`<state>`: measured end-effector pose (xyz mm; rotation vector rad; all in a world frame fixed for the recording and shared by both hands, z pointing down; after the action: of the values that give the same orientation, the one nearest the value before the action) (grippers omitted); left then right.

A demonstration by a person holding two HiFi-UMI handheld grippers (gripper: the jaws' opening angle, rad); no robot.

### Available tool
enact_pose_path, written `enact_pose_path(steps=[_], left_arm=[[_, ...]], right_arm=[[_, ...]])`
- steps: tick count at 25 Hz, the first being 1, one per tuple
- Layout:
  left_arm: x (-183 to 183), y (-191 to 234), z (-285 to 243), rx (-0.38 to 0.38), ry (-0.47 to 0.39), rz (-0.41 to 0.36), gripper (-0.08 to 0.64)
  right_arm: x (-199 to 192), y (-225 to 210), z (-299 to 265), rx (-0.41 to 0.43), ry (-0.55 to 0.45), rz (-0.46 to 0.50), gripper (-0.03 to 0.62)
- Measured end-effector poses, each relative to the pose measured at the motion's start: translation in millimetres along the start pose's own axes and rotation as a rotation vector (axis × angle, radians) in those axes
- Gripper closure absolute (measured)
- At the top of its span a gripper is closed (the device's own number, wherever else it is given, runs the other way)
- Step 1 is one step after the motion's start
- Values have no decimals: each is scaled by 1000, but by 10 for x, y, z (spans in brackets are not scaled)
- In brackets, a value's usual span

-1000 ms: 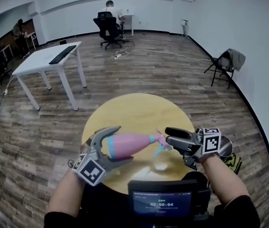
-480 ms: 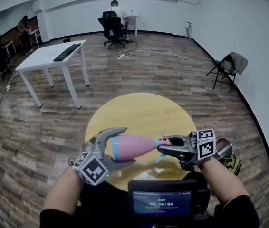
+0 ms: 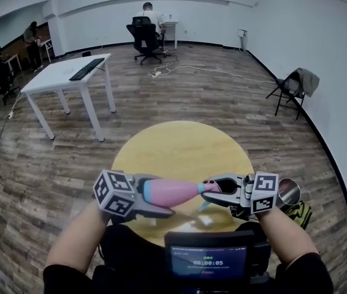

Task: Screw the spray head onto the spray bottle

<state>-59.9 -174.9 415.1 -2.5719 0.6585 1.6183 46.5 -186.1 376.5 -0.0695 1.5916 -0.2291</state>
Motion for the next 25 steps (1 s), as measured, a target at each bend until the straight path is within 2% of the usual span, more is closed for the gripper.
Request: enact_pose_path(steps=[3, 4, 6, 8, 10, 11, 13, 14, 15, 17, 19, 20, 21, 24, 25], left_arm=[[216, -26, 78, 116, -135, -156, 36], [305, -21, 152, 167, -200, -228, 34], [419, 3, 304, 292, -288, -420, 30], [451, 11, 383, 423, -297, -598, 18], [461, -15, 385, 544, -252, -739, 18], [452, -52, 350, 578, -228, -811, 18], [405, -171, 254, 556, -203, -920, 18], [393, -224, 233, 512, -206, -922, 21], [403, -258, 234, 461, -214, -885, 25], [455, -293, 246, 349, -249, -764, 29], [471, -262, 230, 239, -277, -577, 29], [449, -209, 215, 186, -264, -442, 29], [414, -151, 194, 121, -240, -273, 29], [308, -55, 136, -155, -173, 315, 29], [302, -56, 133, -210, -169, 427, 29]], right_arm=[[77, -37, 92, 27, -117, -74, 457], [112, -66, 132, 39, -171, -123, 457], [168, -149, 238, 72, -293, -252, 457], [168, -205, 314, 115, -373, -374, 457], [103, -198, 278, 145, -355, -442, 457], [64, -175, 225, 157, -325, -458, 457], [29, -126, 122, 184, -285, -472, 457], [25, -116, 96, 189, -277, -474, 457], [17, -111, 82, 184, -269, -472, 456], [4, -79, 61, 159, -250, -437, 448], [37, -39, 59, 125, -235, -354, 448], [71, -28, 64, 102, -225, -298, 448], [116, -17, 68, 76, -209, -228, 449], [225, 49, 42, 15, -116, 21, 454], [223, 59, 27, 7, -90, 65, 454]])
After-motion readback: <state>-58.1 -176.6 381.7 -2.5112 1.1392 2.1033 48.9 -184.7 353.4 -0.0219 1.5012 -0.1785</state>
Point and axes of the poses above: the fingertips, and each gripper's own axes: z backward along the fingers, y to its left, x out of its top, the point moved 2 cm from there along z, backward along the fingers, and after that the axes turned 10 degrees about x, right-handed, at the moved point
